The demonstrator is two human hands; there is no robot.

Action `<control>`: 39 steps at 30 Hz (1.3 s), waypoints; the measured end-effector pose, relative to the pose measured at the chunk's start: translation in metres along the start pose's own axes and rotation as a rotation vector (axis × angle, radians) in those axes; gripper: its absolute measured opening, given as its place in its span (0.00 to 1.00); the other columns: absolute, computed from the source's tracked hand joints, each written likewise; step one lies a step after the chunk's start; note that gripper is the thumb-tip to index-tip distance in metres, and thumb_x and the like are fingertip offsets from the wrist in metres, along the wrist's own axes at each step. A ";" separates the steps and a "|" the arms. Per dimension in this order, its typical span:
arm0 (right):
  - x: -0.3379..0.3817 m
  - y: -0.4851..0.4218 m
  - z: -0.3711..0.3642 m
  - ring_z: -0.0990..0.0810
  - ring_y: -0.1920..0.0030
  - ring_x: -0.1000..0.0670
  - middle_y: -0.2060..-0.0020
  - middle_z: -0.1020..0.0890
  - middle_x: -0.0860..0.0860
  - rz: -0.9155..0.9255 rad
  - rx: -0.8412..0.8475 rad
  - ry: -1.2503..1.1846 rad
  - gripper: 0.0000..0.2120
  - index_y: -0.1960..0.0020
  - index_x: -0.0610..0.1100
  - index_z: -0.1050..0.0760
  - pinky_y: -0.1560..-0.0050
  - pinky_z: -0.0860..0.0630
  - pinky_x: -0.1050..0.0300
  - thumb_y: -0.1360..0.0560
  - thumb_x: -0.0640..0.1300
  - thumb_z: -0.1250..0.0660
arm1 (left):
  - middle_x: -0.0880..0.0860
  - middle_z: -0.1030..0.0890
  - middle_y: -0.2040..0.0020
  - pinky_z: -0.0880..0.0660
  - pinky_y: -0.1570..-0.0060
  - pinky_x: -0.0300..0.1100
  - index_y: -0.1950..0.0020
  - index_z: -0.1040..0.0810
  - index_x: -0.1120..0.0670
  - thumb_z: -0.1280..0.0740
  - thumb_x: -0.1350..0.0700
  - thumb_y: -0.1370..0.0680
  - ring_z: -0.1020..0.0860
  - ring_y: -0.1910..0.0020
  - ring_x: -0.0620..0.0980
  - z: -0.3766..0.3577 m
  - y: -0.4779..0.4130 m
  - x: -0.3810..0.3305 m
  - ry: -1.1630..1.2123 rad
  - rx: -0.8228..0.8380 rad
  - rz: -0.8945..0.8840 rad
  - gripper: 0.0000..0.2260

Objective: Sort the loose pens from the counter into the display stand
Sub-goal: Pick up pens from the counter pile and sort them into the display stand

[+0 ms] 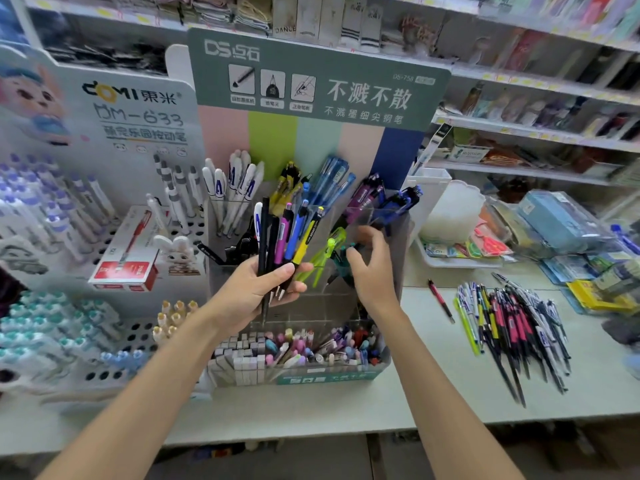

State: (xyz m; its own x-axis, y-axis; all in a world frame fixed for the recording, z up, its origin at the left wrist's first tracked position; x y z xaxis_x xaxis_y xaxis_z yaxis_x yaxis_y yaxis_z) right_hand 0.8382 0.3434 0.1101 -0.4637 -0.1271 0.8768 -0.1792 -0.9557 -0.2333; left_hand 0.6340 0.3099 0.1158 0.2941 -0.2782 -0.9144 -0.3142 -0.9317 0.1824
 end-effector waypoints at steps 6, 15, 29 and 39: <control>0.005 0.001 -0.005 0.28 0.41 0.51 0.42 0.23 0.51 0.165 0.078 0.220 0.24 0.33 0.48 0.28 0.41 0.32 0.59 0.27 0.44 0.28 | 0.54 0.15 0.46 0.19 0.57 0.38 0.39 0.23 0.56 0.37 0.61 0.20 0.18 0.61 0.46 -0.002 -0.002 -0.001 -0.015 0.007 -0.003 0.11; 0.009 -0.005 0.011 0.24 0.56 0.56 0.49 0.20 0.53 0.119 -0.010 0.155 0.10 0.41 0.44 0.23 0.51 0.28 0.67 0.22 0.39 0.33 | 0.55 0.15 0.45 0.20 0.60 0.37 0.39 0.22 0.58 0.37 0.61 0.21 0.19 0.61 0.46 -0.004 -0.006 -0.006 0.005 0.031 -0.011 0.11; 0.120 -0.020 0.010 0.19 0.53 0.56 0.53 0.17 0.53 0.111 0.272 -0.177 0.16 0.37 0.43 0.23 0.49 0.23 0.62 0.24 0.43 0.29 | 0.57 0.16 0.51 0.24 0.65 0.36 0.35 0.25 0.60 0.35 0.57 0.23 0.22 0.67 0.46 -0.019 -0.001 -0.030 -0.004 0.168 -0.005 0.17; 0.138 -0.025 -0.009 0.26 0.61 0.54 0.62 0.22 0.48 0.104 0.473 -0.161 0.06 0.50 0.44 0.20 0.57 0.30 0.63 0.26 0.42 0.27 | 0.60 0.20 0.51 0.31 0.68 0.36 0.40 0.24 0.61 0.36 0.55 0.21 0.29 0.69 0.46 -0.008 0.011 -0.045 -0.051 0.269 -0.034 0.13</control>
State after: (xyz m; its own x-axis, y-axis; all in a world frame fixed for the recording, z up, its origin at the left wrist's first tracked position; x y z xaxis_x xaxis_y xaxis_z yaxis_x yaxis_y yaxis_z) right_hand 0.7710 0.3518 0.2326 -0.3117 -0.2316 0.9215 0.2908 -0.9466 -0.1396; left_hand 0.6245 0.3100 0.1618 0.2654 -0.2291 -0.9365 -0.5351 -0.8430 0.0545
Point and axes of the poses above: each hand's wrist, its own y-axis away from the middle knuckle, its own z-axis out of the back of the hand, x = y × z, the point moved 4 cm from there along -y, towards the middle knuckle
